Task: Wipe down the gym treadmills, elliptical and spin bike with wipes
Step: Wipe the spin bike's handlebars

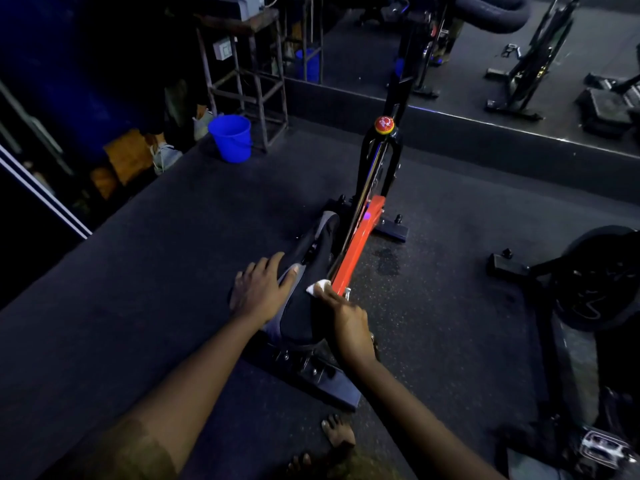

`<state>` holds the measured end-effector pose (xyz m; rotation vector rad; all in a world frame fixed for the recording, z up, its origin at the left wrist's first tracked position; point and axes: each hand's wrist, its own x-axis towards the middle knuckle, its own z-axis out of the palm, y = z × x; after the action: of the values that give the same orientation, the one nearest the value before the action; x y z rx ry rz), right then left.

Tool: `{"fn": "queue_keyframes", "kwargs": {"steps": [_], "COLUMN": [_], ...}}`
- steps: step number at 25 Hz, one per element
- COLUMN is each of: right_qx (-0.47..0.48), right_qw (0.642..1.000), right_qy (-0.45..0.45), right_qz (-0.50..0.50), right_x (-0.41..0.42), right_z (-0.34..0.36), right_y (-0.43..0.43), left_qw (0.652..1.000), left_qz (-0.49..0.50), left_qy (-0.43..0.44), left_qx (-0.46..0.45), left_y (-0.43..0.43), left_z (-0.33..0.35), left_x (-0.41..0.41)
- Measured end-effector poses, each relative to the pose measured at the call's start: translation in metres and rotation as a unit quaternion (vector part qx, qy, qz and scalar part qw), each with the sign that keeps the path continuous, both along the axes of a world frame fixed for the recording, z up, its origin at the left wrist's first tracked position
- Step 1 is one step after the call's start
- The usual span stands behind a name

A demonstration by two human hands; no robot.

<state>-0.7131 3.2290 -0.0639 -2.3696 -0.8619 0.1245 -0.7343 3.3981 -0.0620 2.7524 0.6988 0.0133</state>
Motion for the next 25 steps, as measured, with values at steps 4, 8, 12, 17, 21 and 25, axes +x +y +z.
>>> {"fn": "queue_keyframes", "kwargs": {"steps": [4, 8, 12, 17, 21, 25], "right_qx": [0.063, -0.005, -0.133, -0.088, -0.02, 0.092], "right_qw": [0.997, 0.998, 0.983, 0.99, 0.998, 0.993], "right_qy": [0.046, -0.066, -0.114, -0.088, -0.003, 0.063], "right_qz": [-0.009, -0.008, 0.059, 0.067, 0.056, -0.031], "right_x": [0.03, 0.102, 0.102, 0.037, -0.008, 0.002], "right_z": [0.042, 0.051, 0.014, 0.017, 0.016, 0.027], "right_y": [-0.004, 0.043, 0.057, 0.028, -0.001, -0.013], "left_qw": [1.0, 1.0, 1.0, 1.0, 0.999, 1.0], "left_qz": [0.0, -0.005, 0.003, 0.005, 0.006, 0.005], "left_qy": [-0.003, 0.006, 0.002, 0.011, 0.008, 0.003], "left_qx": [0.003, -0.012, -0.018, -0.025, -0.037, -0.029], "left_y": [0.0, 0.003, 0.003, 0.004, 0.004, 0.002], "left_z": [-0.001, -0.002, -0.002, -0.005, -0.004, -0.002], "left_x": [-0.001, 0.0, 0.0, -0.001, 0.001, -0.002]}}
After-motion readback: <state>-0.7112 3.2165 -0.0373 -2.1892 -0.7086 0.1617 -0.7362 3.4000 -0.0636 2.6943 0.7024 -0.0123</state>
